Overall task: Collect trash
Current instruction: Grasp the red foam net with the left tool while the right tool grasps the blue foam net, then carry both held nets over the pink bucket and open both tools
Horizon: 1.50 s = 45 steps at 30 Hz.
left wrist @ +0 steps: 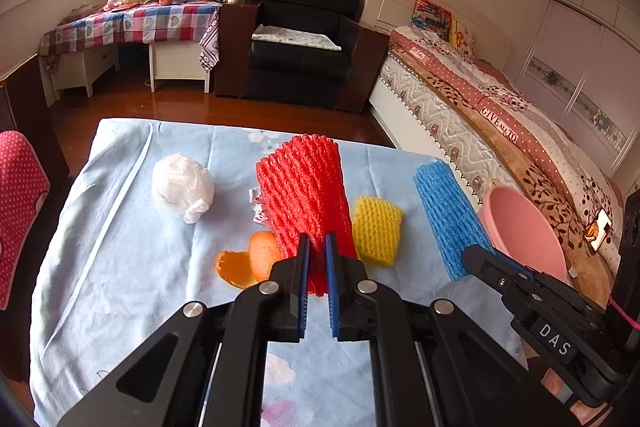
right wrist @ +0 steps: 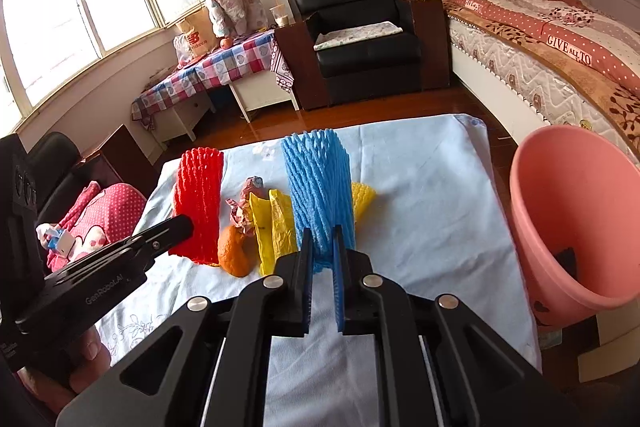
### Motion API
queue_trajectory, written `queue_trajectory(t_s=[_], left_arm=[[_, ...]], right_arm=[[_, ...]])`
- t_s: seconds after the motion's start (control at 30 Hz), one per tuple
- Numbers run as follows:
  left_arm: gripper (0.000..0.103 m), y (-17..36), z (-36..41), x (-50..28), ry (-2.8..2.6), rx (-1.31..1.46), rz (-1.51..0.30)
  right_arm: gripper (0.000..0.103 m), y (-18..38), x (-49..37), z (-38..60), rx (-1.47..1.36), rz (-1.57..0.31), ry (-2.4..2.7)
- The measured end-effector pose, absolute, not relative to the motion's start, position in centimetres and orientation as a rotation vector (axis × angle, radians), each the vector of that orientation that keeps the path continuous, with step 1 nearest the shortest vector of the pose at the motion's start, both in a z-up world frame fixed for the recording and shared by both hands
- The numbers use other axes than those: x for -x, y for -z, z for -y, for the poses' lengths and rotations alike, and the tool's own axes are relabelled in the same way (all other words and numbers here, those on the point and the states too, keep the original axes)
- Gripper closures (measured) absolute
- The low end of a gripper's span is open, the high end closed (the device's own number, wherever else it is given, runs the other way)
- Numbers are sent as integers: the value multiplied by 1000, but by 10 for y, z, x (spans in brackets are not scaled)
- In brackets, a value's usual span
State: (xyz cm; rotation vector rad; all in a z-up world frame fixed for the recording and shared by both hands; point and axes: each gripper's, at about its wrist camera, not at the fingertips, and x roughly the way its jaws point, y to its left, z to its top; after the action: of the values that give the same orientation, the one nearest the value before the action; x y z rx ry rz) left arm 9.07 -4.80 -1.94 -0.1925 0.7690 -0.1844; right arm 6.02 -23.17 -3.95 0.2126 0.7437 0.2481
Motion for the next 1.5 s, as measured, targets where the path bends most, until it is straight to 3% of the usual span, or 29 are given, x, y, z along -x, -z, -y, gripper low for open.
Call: queue_trajectory(t_s=[0.87, 1.5], left_arm=[[96, 2, 113, -89, 241, 87, -754], [96, -6, 238, -115, 423, -24, -733]], right_arm=[[94, 27, -33, 290, -289, -655, -139], [94, 42, -31, 396, -385, -609, 104]])
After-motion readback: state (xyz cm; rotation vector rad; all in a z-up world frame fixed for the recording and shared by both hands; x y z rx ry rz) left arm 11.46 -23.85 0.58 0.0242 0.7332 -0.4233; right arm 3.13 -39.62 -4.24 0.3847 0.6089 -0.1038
